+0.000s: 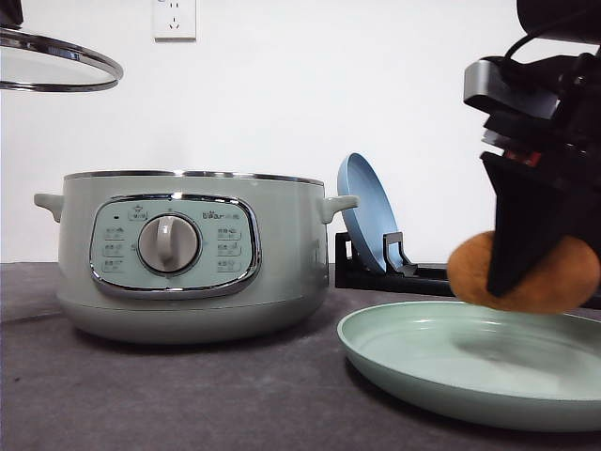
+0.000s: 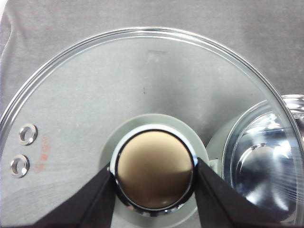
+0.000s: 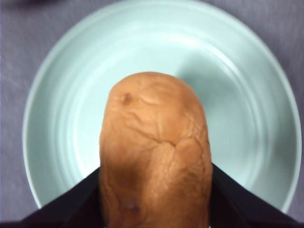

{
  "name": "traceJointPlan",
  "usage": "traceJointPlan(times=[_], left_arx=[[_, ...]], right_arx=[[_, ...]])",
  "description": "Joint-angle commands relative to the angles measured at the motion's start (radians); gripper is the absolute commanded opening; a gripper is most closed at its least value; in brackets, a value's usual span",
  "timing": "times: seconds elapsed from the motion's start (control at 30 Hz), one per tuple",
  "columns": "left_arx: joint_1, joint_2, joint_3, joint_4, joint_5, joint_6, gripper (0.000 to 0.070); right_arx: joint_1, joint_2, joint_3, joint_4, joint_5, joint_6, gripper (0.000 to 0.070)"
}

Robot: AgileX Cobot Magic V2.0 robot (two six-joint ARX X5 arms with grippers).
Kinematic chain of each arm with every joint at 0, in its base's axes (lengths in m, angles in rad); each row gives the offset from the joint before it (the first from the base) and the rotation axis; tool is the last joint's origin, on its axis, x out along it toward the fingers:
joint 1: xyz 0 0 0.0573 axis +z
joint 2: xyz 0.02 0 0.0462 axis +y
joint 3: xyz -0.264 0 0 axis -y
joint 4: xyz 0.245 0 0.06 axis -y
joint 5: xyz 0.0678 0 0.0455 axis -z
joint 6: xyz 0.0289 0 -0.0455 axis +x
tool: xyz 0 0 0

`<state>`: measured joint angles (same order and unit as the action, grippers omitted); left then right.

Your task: Transfer potato from steamer to green plate

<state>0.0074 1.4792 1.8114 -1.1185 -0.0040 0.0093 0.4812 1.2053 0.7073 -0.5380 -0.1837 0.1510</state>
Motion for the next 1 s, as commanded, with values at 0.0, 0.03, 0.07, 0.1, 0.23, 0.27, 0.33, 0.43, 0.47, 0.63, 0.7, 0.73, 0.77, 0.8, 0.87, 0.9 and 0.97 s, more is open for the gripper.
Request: traceJointPlan(times=[0.0, 0.03, 0.07, 0.1, 0.23, 0.27, 0.33, 0.43, 0.47, 0.63, 0.7, 0.73, 0.77, 0.8, 0.87, 0.9, 0.97], left_arx=[[-0.001, 0.006, 0.046, 0.041, -0.001, -0.002, 0.0000], [-0.001, 0.006, 0.046, 0.041, -0.001, -0.002, 0.0000], [-0.001, 0.006, 0.046, 0.041, -0.001, -0.002, 0.0000], [-0.001, 0.006, 0.046, 0.041, -0.001, -0.002, 0.0000], [-0.001, 0.006, 0.046, 0.041, -0.001, -0.002, 0.0000], [-0.001, 0.006, 0.045, 0.041, 0.000, -0.002, 0.0000], [-0.001, 0.006, 0.045, 0.041, -0.001, -0.002, 0.0000], [-0.001, 0.006, 0.045, 0.041, -0.001, -0.002, 0.0000], [-0.001, 0.006, 0.045, 0.041, -0.001, -0.002, 0.0000], [-0.001, 0.006, 0.045, 0.041, 0.000, -0.002, 0.0000], [-0.001, 0.006, 0.045, 0.041, -0.001, -0.002, 0.0000], [-0.001, 0.006, 0.045, 0.041, 0.000, -0.002, 0.0000], [-0.001, 0.006, 0.045, 0.041, -0.001, -0.002, 0.0000], [-0.001, 0.006, 0.045, 0.041, -0.001, -0.002, 0.0000], [-0.001, 0.006, 0.045, 0.041, 0.000, -0.002, 0.0000], [-0.001, 0.006, 0.045, 0.041, 0.000, -0.002, 0.0000], [-0.001, 0.006, 0.045, 0.041, -0.001, -0.002, 0.0000]], right_arx=[[0.003, 0.017, -0.006, 0.020, -0.003, 0.015, 0.0176], [0.003, 0.020, -0.008, 0.025, -0.006, 0.015, 0.0176], [0.003, 0.027, -0.008, 0.028, -0.011, 0.014, 0.0176], [0.002, 0.034, -0.008, 0.029, -0.018, 0.012, 0.0176], [0.001, 0.067, -0.008, 0.034, -0.033, 0.006, 0.0176], [0.001, 0.076, -0.008, 0.037, -0.033, 0.006, 0.0176], [0.001, 0.091, -0.008, 0.043, -0.033, 0.006, 0.0176], [0.001, 0.108, -0.008, 0.060, -0.034, 0.006, 0.0176], [0.001, 0.110, -0.008, 0.065, -0.035, 0.007, 0.0176], [0.001, 0.136, -0.008, 0.073, -0.037, 0.007, 0.0176], [0.001, 0.152, -0.008, 0.073, -0.037, 0.007, 0.0176], [0.001, 0.160, -0.008, 0.074, -0.037, 0.007, 0.0176], [0.001, 0.168, -0.008, 0.074, -0.037, 0.007, 0.0176], [0.001, 0.175, -0.008, 0.074, -0.037, 0.007, 0.0176], [0.001, 0.187, -0.008, 0.074, -0.037, 0.007, 0.0177], [0.001, 0.190, -0.008, 0.073, -0.037, 0.007, 0.0181], [0.001, 0.191, -0.008, 0.073, -0.037, 0.006, 0.0214]])
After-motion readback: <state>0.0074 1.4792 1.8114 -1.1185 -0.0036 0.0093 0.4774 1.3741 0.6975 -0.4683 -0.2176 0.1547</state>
